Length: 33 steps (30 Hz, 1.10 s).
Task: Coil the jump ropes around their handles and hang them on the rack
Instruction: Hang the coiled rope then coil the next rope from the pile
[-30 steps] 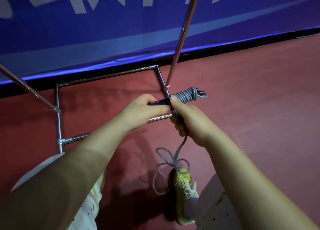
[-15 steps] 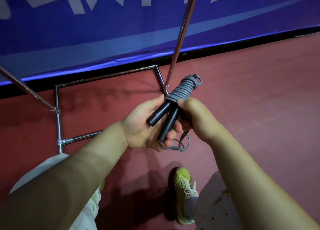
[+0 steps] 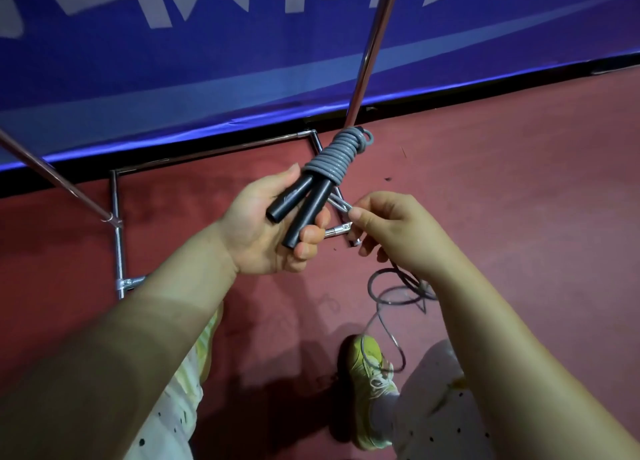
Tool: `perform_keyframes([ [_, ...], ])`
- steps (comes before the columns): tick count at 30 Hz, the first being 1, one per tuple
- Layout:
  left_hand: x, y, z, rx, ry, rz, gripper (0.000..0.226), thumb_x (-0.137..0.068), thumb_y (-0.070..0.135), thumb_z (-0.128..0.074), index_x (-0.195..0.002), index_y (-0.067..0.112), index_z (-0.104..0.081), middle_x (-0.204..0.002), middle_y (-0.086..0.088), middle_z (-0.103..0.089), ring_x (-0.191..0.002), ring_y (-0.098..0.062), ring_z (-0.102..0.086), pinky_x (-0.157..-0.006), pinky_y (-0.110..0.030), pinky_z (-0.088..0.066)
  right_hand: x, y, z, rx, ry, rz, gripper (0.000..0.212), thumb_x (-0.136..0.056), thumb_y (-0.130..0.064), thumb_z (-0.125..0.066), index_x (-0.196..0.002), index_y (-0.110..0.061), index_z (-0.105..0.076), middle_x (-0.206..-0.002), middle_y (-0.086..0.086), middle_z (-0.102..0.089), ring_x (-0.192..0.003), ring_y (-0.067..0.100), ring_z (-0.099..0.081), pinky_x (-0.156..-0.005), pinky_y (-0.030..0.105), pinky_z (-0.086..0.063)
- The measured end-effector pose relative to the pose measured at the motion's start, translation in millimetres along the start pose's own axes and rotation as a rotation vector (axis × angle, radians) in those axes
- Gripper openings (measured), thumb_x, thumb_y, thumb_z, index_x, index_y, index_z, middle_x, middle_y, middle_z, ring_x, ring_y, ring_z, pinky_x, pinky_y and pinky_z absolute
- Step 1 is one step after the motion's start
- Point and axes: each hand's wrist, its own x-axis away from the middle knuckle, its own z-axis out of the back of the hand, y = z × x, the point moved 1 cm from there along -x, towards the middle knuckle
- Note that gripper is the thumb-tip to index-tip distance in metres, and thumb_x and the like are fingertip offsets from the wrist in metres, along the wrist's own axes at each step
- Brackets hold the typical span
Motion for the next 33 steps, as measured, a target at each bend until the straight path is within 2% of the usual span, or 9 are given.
perform_keyframes([
  [5, -11.0, -8.0, 11.3, -0.396, 0.384, -0.091, 0.063, -0.095, 0.056, -0.032, -0.069, 0.009, -0.065, -0.063, -0.011, -0.059, -0.053, -0.025, -0.053, -0.06, -0.031, -0.038, 0.1, -3.4, -6.6, 0.023, -0.001, -0.077, 0.028, -0.099, -0.022, -0.049, -0.077, -0.011, -0.061, -0.061, -0.001, -0.062, -0.047, 0.009, -0.052, -0.045, 0.019, -0.037],
  [8, -16.0, -11.1, 6.8, -0.611, 0.566, -0.172, 0.061, -0.1, 0.049, -0.032, -0.07, 0.005, -0.061, -0.052, -0.008, -0.061, -0.046, -0.023, -0.056, -0.058, -0.03, -0.046, 0.7, -2.1, -13.8, -0.068, -0.02, -0.122, 0.03, -0.101, -0.023, -0.046, -0.081, -0.007, -0.062, -0.055, -0.005, -0.059, -0.045, 0.009, -0.05, -0.045, 0.025, -0.035],
  [11, -17.7, -8.5, 5.5, -0.797, 0.631, -0.192, 0.056, -0.099, 0.049, -0.035, -0.07, 0.008, -0.06, -0.053, -0.004, -0.062, -0.049, -0.021, -0.058, -0.062, -0.031, -0.05, 1.2, -3.5, -17.4, -0.24, -0.024, -0.2, 0.032, -0.101, -0.026, -0.044, -0.084, -0.006, -0.062, -0.059, -0.001, -0.06, -0.045, 0.01, -0.048, -0.045, 0.024, -0.034],
  [14, -20.4, -11.7, 6.0, -0.988, 0.657, -0.145, 0.055, -0.092, 0.061, -0.04, -0.082, 0.011, -0.06, -0.077, -0.007, -0.063, -0.071, -0.023, -0.057, -0.077, -0.037, -0.048, 1.7, -3.9, -19.0, -0.329, -0.038, -0.267, 0.037, -0.102, -0.033, -0.041, -0.089, -0.005, -0.062, -0.059, 0.0, -0.058, -0.046, 0.012, -0.046, -0.043, 0.023, -0.032],
  [18, -21.0, -14.7, -1.9, -1.153, 0.694, -0.087, 0.035, -0.088, 0.059, -0.044, -0.088, 0.024, -0.049, -0.086, 0.006, -0.053, -0.077, -0.013, -0.05, -0.064, -0.031, -0.036, 1.7, -3.0, -21.5, -0.304, -0.035, -0.265, 0.043, -0.096, -0.05, -0.044, -0.082, -0.013, -0.06, -0.061, 0.001, -0.052, -0.047, 0.012, -0.039, -0.044, 0.023, -0.027],
  [24, -14.1, -15.8, -2.6, -0.839, 0.402, -0.179, 0.039, -0.068, 0.054, -0.062, -0.085, 0.02, -0.053, -0.07, 0.009, -0.051, -0.062, -0.006, -0.044, -0.061, -0.025, -0.034, 1.9, -5.0, -16.5, -0.236, 0.059, -0.149, 0.036, -0.096, -0.036, -0.047, -0.07, -0.013, -0.054, -0.061, 0.007, -0.045, -0.046, 0.011, -0.033, -0.045, 0.024, -0.025],
  [28, -11.9, -22.5, -7.9, -0.408, 0.278, -0.089, 0.037, -0.069, 0.05, -0.066, -0.088, 0.018, -0.067, -0.081, -0.002, -0.062, -0.062, -0.012, -0.052, -0.068, -0.034, -0.045, 2.1, -7.3, -17.3, -0.385, 0.042, -0.111, 0.03, -0.075, -0.038, -0.04, -0.069, -0.01, -0.049, -0.056, 0.005, -0.045, -0.042, 0.008, -0.036, -0.042, 0.02, -0.027],
  [31, -13.8, -27.1, -6.6, -0.068, -0.123, 0.117, 0.063, -0.075, 0.064, -0.055, -0.095, 0.007, -0.073, -0.091, -0.011, -0.069, -0.076, -0.025, -0.064, -0.078, -0.043, -0.051, 0.6, -4.3, -17.5, -0.473, -0.065, -0.006, 0.038, -0.077, -0.034, -0.04, -0.08, 0.002, -0.05, -0.048, -0.003, -0.042, -0.042, 0.011, -0.036, -0.046, 0.026, -0.029],
  [33, -13.8, -29.0, -6.6, 0.123, -0.364, 0.137, 0.072, -0.079, 0.067, -0.053, -0.107, 0.002, -0.068, -0.092, -0.013, -0.068, -0.077, -0.024, -0.066, -0.078, -0.044, -0.054, -0.6, -1.2, -16.5, -0.49, -0.106, 0.048, 0.039, -0.076, -0.04, -0.043, -0.086, -0.003, -0.049, -0.045, -0.006, -0.041, -0.043, 0.015, -0.035, -0.051, 0.036, -0.025],
])
